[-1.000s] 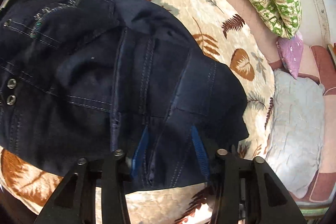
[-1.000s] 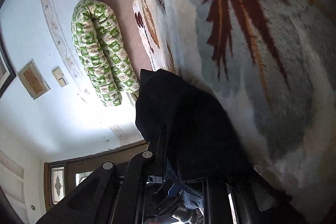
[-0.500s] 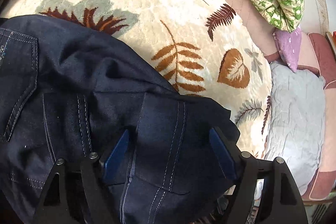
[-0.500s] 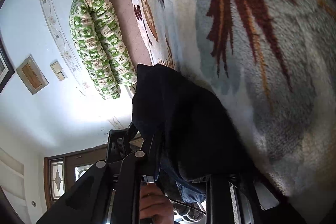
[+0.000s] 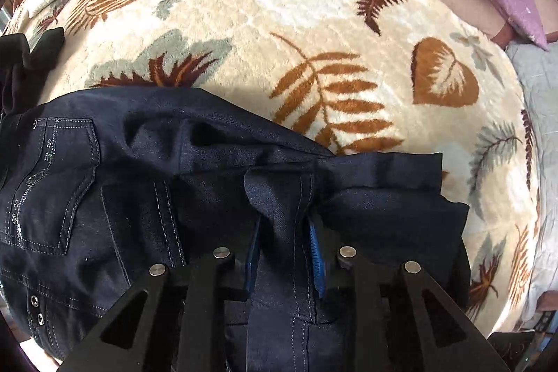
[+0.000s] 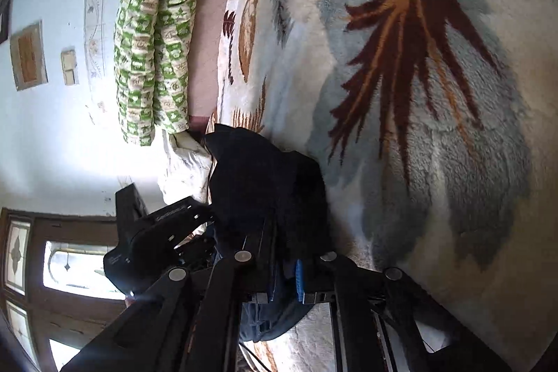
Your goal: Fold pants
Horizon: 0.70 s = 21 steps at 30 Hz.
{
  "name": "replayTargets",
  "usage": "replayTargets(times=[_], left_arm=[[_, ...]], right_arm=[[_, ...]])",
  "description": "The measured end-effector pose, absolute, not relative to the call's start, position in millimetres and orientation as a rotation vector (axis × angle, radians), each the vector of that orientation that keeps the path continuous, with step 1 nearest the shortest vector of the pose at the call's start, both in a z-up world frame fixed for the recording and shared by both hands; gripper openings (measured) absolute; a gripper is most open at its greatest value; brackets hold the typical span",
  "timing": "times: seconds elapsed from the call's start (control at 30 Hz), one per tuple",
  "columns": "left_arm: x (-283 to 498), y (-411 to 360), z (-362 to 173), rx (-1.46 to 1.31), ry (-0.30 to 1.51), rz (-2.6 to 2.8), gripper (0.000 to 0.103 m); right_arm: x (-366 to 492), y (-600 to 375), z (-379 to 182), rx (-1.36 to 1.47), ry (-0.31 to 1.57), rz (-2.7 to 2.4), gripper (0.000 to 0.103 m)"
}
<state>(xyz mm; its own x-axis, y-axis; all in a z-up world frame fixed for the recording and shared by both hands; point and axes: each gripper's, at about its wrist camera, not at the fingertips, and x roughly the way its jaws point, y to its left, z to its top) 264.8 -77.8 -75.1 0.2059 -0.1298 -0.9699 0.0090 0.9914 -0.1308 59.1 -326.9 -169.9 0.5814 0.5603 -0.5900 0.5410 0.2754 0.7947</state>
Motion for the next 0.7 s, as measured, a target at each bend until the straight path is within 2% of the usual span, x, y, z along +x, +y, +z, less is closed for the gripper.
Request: replayTargets(times=[0.07,0.1,0.2,0.23,0.3,0.47,0.57,0.63,0.67,0.7], left_arm=[[263.2,-65.8,-63.2,-0.184,1.348,-0.159,0.031],[259.8,-55.0,-55.8,-0.239,1.337,-0.184,0.037],[250.9,-29.0,-40.5,-0.337,1.281,-0.212,0.067],[249.3,-26.1,-39.2,-0.344,1.274,-0.213,0.069],[246.3,-23.4,-40.8,-0.352,1.297,-0.217,0.069],[251.1,-21.9,-59.2,-0.432,1.377,-0.242,0.07],[255.9,-14.7,-75.4,-0.507,1.418,-0.246,0.07],[265.0,-18.6,-84.2,-0.519,1.426,-0.237,0.072],[268.6,-21.0,-87.9,-0.506,1.422,-0.218,0.071],[271.8,-25.8,-88.4,-0.47,1.412,-0.188,0.064]], right_arm=[[55.3,-329.4,-154.2,1.338,1.078,0.03,0.03],[51.4,-331.9,-143.5,1.334,1.08,0.051,0.032],[53.5,-341.6,-102.1,1.226,1.007,0.118,0.035],[64.8,-344.1,-89.6,1.164,0.971,0.143,0.038],[98.5,-346.2,-78.8,1.035,0.939,0.166,0.052],[180.1,-337.2,-111.7,0.922,1.106,0.217,0.052],[197.0,-322.8,-124.7,0.821,1.163,0.236,0.051],[205.7,-310.3,-130.9,0.733,1.202,0.279,0.047],[209.9,-304.8,-135.3,0.684,1.23,0.288,0.03],[213.6,-300.5,-139.2,0.638,1.259,0.288,0.004]])
